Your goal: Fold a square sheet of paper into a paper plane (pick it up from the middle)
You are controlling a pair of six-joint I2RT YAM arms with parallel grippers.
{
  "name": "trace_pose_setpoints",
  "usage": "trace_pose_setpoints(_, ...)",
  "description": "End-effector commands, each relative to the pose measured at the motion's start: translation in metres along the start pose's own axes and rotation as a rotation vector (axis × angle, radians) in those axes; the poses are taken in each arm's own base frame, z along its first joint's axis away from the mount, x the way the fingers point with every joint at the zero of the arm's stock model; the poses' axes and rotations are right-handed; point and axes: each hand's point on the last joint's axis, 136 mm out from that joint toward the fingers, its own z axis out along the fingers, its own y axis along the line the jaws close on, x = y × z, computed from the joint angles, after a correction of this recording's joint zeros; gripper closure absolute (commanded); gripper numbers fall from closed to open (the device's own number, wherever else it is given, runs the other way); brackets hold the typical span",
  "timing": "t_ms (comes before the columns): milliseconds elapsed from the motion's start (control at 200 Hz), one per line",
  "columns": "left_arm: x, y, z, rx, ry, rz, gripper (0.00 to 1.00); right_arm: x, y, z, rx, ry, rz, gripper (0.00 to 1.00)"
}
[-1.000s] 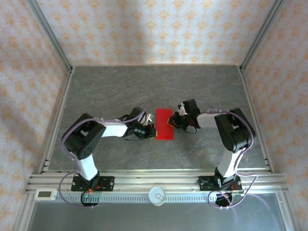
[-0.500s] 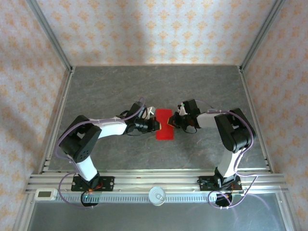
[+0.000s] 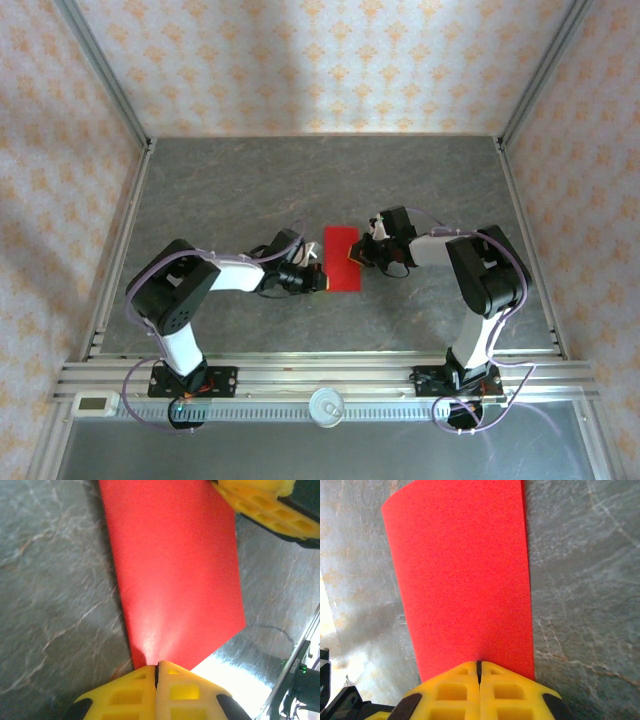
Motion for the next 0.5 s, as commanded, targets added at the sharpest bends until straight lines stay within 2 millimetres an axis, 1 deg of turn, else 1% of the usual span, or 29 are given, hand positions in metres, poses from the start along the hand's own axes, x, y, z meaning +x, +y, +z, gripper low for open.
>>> trace_pose_setpoints(0, 0.032, 0.033, -0.008, -0.128, 0.075, -0.003, 1.00, 0.043, -0.081, 0.001, 0.292, 0.090, 0.139, 1.00)
trace_pose_setpoints(65, 0.031, 0.030, -0.014, -0.133, 0.071, 0.019, 1.00, 0.043, -0.081, 0.000, 0.292, 0.090, 0.138, 1.00)
trace_pose_setpoints(130, 0.026, 0.023, -0.019, -0.129, 0.052, 0.035, 1.00, 0.043, -0.080, 0.000, 0.292, 0.088, 0.137, 1.00)
trace_pose_setpoints(195, 0.017, 0.008, -0.023, -0.090, 0.030, 0.048, 1.00, 0.043, -0.081, 0.000, 0.293, 0.090, 0.138, 1.00)
trace_pose_setpoints(305, -0.007, -0.019, -0.030, -0.030, -0.039, 0.069, 1.00, 0.043, -0.080, 0.000, 0.292, 0.090, 0.140, 1.00)
trace_pose_setpoints(400, -0.024, -0.040, -0.028, 0.044, -0.077, 0.063, 1.00, 0.042, -0.080, 0.000, 0.291, 0.087, 0.141, 1.00)
trace_pose_setpoints(495, -0.034, -0.052, -0.019, 0.109, -0.080, 0.047, 1.00, 0.042, -0.080, -0.001, 0.292, 0.084, 0.140, 1.00)
